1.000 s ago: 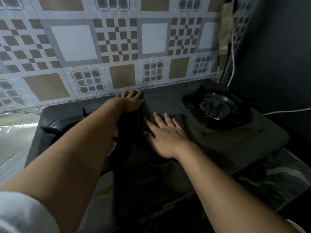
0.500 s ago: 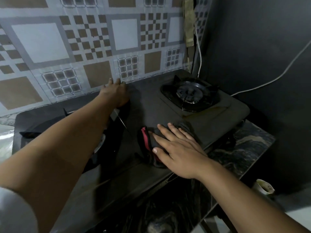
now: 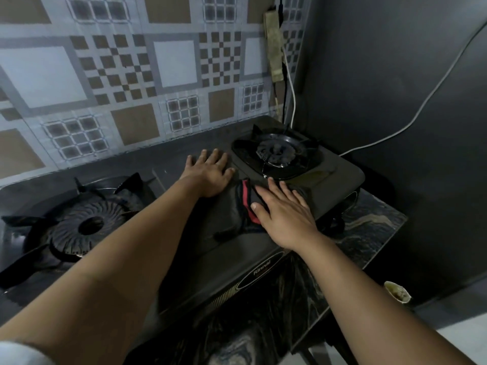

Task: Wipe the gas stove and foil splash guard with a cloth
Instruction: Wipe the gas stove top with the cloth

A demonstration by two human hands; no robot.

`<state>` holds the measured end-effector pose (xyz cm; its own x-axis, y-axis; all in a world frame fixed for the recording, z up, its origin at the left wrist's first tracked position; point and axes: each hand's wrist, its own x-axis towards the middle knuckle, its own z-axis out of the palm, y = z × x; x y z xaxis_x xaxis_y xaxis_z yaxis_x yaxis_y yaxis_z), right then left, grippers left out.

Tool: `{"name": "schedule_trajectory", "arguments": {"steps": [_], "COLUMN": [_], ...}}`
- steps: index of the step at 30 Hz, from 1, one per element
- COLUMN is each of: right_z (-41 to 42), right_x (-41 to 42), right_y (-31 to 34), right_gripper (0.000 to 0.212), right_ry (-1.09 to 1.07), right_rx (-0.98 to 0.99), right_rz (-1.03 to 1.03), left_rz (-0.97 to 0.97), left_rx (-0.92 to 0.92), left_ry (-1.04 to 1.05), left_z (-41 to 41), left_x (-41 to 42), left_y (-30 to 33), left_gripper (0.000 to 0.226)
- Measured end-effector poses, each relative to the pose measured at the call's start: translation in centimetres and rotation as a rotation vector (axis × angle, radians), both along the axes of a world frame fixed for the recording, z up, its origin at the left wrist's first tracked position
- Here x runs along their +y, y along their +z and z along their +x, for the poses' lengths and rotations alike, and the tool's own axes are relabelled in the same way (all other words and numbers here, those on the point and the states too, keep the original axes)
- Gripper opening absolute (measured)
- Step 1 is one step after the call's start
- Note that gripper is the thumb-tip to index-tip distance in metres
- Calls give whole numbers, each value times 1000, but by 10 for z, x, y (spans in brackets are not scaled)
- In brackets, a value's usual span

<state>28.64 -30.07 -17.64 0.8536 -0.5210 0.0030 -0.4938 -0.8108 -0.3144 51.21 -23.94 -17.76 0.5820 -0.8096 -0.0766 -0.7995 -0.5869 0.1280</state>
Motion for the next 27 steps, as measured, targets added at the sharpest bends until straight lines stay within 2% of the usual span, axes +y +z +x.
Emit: {"name": "schedule_trajectory", "arguments": {"steps": [3, 6, 9, 12, 15, 20, 27], "right_z": [1, -13, -22, -13, 1, 14, 18], "right_x": [-1, -15, -42, -57, -60, -57, -48], "right_y": [4, 15, 20, 20, 17, 10, 8], "right_gripper": [51, 43, 46, 50, 49, 49, 51], "right_ry": [-4, 239, 574, 693, 714, 631, 458], "right_rx": [-98, -200, -52, 53, 88, 161, 110], "right_rz": [71, 109, -13, -56, -52, -79, -41], "left_rz": [-9, -12, -24, -29, -37, -40, -33], "left_rx": [-8, -13, -29, -41, -63, -64, -59], "left_ry": [5, -3, -4, -1, 4, 8, 20], "left_z": [0, 2, 2, 3, 4, 5, 3], "left_x": [1, 2, 2, 0, 0, 0, -1], "left_y": [-2, -2, -3, -5, -6, -8, -6], "left_gripper": [68, 68, 67, 68, 67, 69, 67]}}
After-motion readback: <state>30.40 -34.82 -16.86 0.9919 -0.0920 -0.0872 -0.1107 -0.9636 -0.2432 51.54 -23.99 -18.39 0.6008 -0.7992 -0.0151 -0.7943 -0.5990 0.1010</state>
